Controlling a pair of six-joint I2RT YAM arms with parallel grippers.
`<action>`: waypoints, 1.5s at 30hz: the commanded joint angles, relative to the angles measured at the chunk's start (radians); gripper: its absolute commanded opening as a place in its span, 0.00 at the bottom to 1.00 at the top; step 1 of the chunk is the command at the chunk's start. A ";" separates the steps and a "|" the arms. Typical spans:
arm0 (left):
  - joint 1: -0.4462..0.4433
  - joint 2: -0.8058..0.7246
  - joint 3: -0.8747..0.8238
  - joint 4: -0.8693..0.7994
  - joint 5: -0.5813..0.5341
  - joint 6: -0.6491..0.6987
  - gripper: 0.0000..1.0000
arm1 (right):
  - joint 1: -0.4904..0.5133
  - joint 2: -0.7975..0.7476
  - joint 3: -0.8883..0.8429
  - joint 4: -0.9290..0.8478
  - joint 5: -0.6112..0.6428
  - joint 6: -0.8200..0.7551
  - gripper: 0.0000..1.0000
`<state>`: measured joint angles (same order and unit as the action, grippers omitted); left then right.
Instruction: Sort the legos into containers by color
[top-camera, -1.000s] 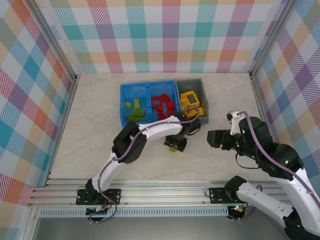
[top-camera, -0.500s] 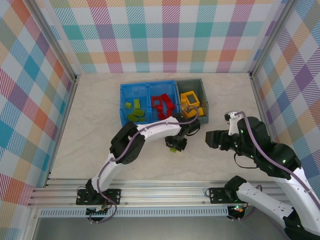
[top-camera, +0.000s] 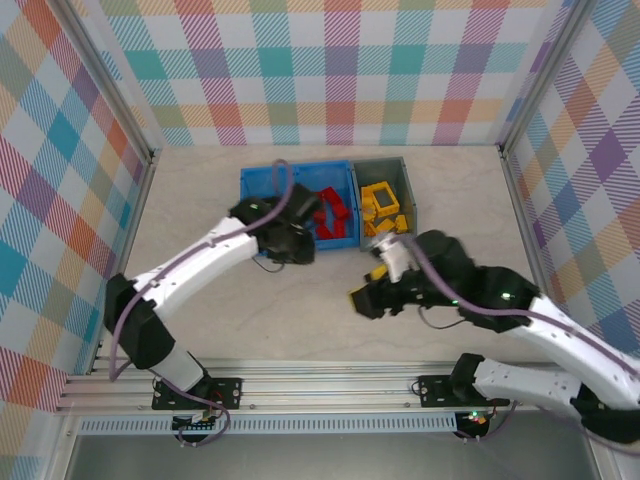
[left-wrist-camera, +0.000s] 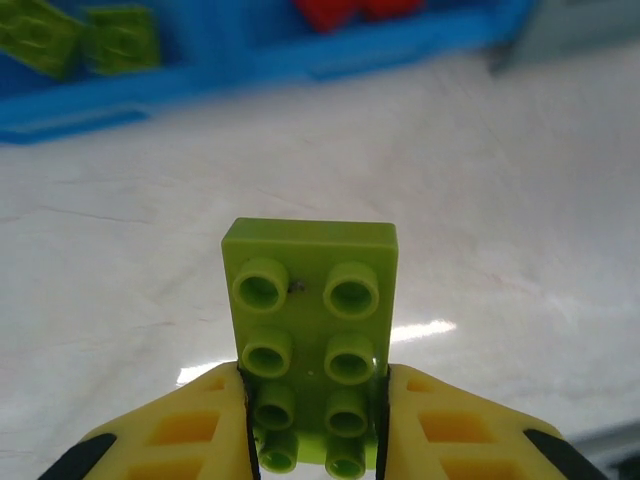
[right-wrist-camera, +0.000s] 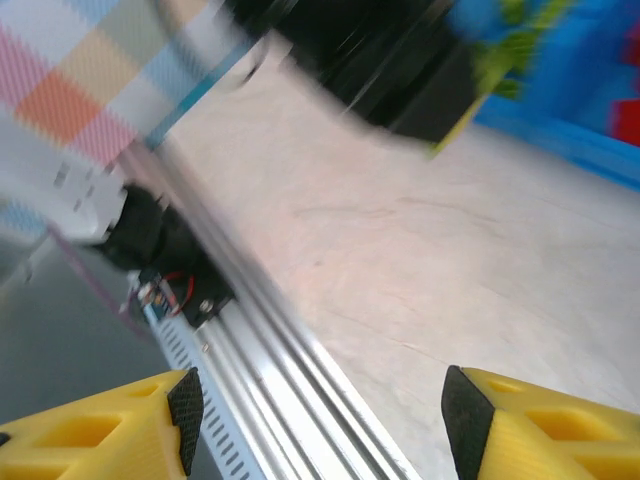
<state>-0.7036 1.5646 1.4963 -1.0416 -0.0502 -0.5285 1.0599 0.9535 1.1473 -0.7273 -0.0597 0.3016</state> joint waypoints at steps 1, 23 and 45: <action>0.140 -0.011 -0.031 -0.001 0.070 0.053 0.29 | 0.178 0.145 0.039 0.219 0.197 -0.091 0.66; 0.457 0.584 0.347 0.313 0.197 0.179 0.29 | 0.119 0.657 0.215 0.638 0.583 -0.016 0.69; 0.461 0.467 0.232 0.409 0.237 0.169 0.64 | 0.095 0.652 0.166 0.610 0.516 0.065 0.69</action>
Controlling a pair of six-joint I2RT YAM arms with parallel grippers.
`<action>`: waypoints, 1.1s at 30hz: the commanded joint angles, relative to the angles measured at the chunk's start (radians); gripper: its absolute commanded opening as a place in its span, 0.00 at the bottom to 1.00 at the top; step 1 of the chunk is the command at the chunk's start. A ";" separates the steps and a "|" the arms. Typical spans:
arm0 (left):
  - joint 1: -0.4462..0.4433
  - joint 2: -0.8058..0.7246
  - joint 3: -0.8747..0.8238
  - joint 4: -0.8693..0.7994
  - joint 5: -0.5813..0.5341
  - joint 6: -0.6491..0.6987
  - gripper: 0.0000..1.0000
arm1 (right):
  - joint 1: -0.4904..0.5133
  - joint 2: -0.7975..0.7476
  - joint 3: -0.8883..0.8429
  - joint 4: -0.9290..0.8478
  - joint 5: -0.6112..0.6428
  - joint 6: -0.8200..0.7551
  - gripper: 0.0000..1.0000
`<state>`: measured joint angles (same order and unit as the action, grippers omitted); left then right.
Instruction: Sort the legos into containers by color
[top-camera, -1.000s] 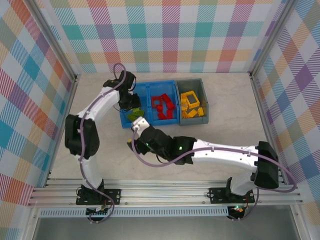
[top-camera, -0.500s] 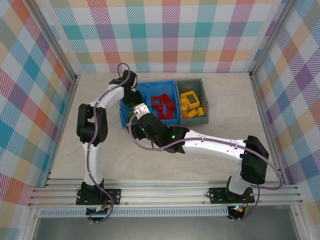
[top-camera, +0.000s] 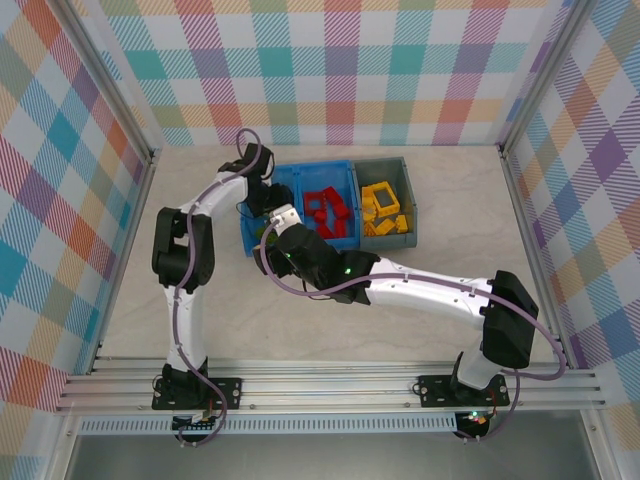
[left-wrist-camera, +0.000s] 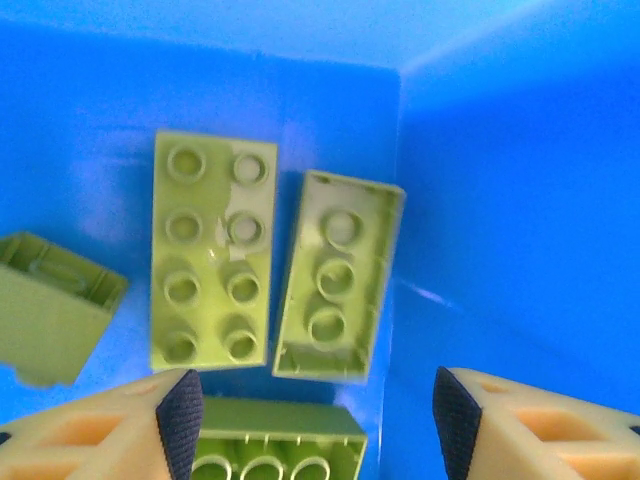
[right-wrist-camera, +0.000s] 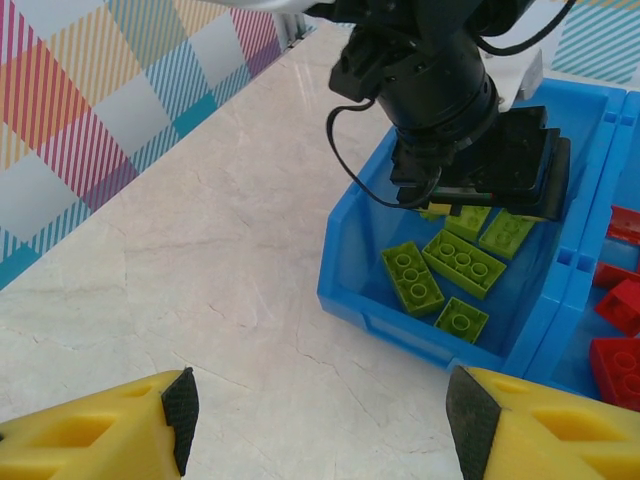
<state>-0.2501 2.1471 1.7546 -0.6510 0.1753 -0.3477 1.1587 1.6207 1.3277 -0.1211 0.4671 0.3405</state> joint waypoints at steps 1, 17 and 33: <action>0.008 -0.142 -0.043 0.020 0.009 -0.016 0.65 | -0.004 -0.023 -0.017 0.000 -0.007 0.026 0.69; 0.021 -1.103 -0.716 -0.058 -0.269 -0.115 1.00 | -0.483 -0.525 -0.357 -0.412 0.201 0.180 1.00; 0.027 -1.351 -1.480 0.837 -0.754 0.248 1.00 | -0.898 -0.564 -0.993 0.477 0.018 -0.235 1.00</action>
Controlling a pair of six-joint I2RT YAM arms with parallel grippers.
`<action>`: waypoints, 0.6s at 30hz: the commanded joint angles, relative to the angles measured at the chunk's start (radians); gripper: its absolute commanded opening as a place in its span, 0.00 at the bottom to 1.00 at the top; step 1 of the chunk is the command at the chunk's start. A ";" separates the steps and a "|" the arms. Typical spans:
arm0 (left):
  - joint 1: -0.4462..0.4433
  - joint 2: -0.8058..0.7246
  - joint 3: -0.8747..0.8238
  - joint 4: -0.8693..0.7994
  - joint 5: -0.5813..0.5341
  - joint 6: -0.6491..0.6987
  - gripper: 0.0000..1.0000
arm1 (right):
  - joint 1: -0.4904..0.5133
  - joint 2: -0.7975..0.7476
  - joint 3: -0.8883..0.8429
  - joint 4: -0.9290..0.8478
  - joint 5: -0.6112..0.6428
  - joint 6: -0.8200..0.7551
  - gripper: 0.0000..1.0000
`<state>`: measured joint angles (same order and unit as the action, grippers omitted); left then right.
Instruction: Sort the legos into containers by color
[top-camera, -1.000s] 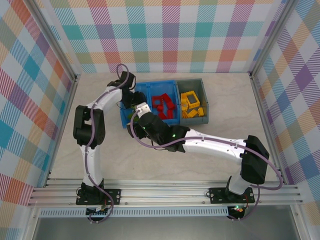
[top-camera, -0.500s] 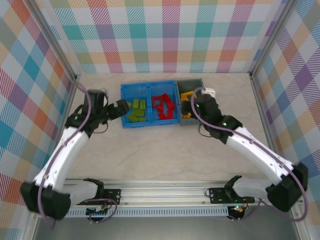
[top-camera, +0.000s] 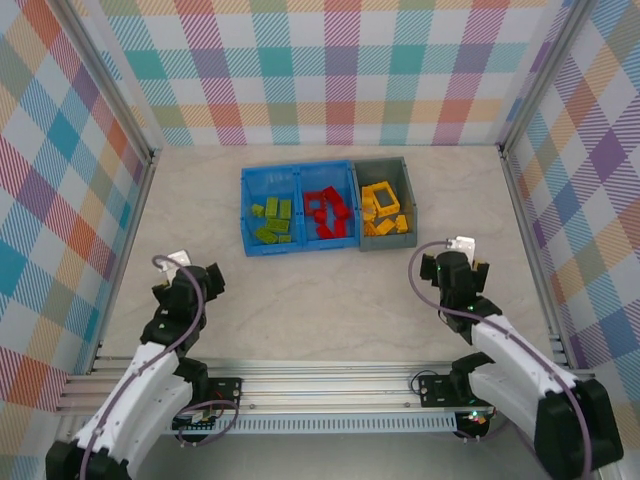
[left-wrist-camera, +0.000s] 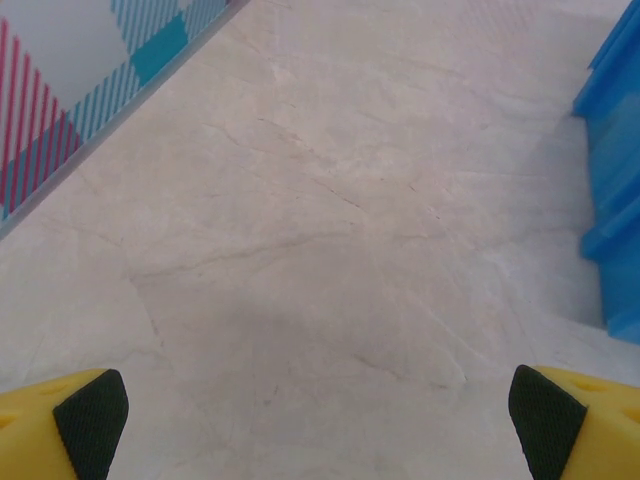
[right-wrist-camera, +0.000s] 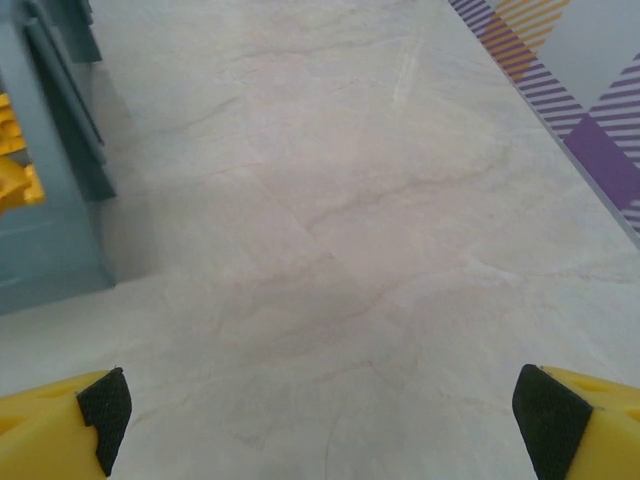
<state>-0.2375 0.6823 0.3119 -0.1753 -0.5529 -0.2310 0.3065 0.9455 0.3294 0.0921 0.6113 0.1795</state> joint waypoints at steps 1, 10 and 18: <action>0.019 0.202 -0.042 0.449 -0.014 0.161 1.00 | -0.063 0.185 0.013 0.325 -0.157 -0.089 1.00; 0.095 0.716 0.135 0.764 0.218 0.239 1.00 | -0.168 0.500 0.160 0.516 -0.356 -0.218 1.00; 0.145 0.876 0.068 1.048 0.297 0.220 1.00 | -0.272 0.577 0.064 0.747 -0.472 -0.138 1.00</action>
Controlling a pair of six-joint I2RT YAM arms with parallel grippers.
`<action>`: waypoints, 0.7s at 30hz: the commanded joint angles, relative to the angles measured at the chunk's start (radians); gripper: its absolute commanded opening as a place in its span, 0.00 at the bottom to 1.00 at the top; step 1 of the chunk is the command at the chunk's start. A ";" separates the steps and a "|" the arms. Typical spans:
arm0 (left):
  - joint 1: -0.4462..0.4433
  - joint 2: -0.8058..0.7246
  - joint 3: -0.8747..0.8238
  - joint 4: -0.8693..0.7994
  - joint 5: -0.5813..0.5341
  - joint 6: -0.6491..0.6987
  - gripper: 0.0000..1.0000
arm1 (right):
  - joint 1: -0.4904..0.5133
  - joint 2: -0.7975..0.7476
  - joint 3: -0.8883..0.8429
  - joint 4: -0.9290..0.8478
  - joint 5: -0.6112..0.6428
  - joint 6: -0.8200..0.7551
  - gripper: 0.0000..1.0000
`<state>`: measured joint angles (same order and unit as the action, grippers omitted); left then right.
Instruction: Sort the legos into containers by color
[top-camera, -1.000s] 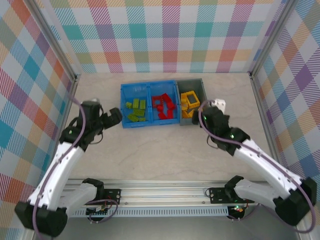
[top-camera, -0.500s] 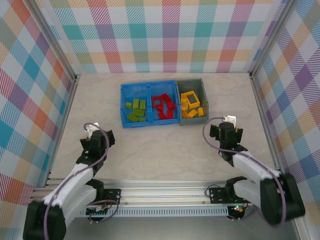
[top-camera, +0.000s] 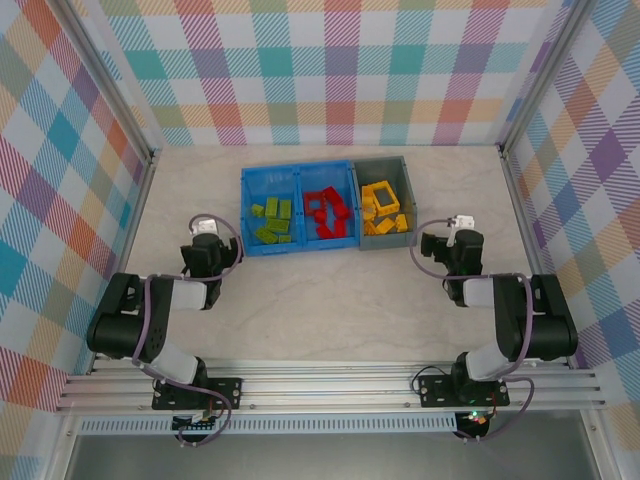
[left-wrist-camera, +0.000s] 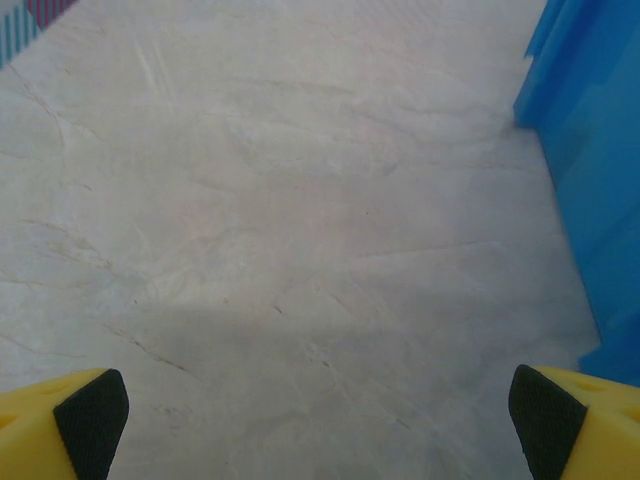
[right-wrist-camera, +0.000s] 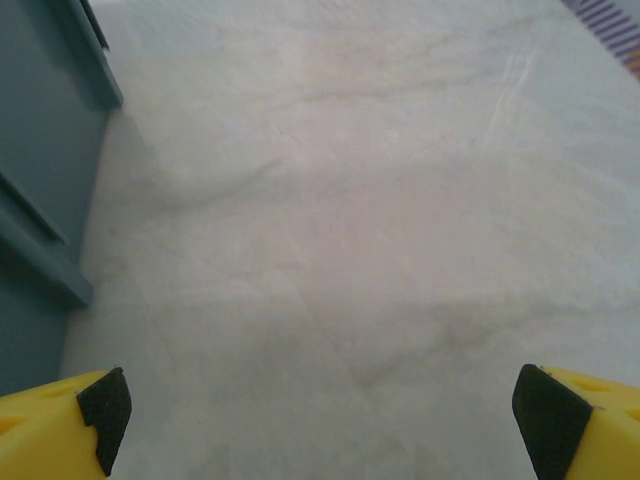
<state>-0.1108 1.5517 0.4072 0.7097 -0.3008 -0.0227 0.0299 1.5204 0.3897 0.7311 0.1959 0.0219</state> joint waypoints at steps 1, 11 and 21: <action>0.019 0.008 -0.029 0.174 0.043 0.011 1.00 | 0.005 0.005 0.005 0.113 -0.052 0.020 1.00; 0.021 0.010 -0.008 0.130 0.029 0.001 1.00 | 0.003 0.005 0.011 0.101 -0.052 0.021 1.00; 0.022 0.010 -0.008 0.129 0.029 0.002 1.00 | 0.005 0.006 0.009 0.103 -0.051 0.020 1.00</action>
<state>-0.1085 1.5585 0.3889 0.8009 -0.2775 -0.0219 0.0322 1.5261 0.3882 0.7860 0.1627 0.0296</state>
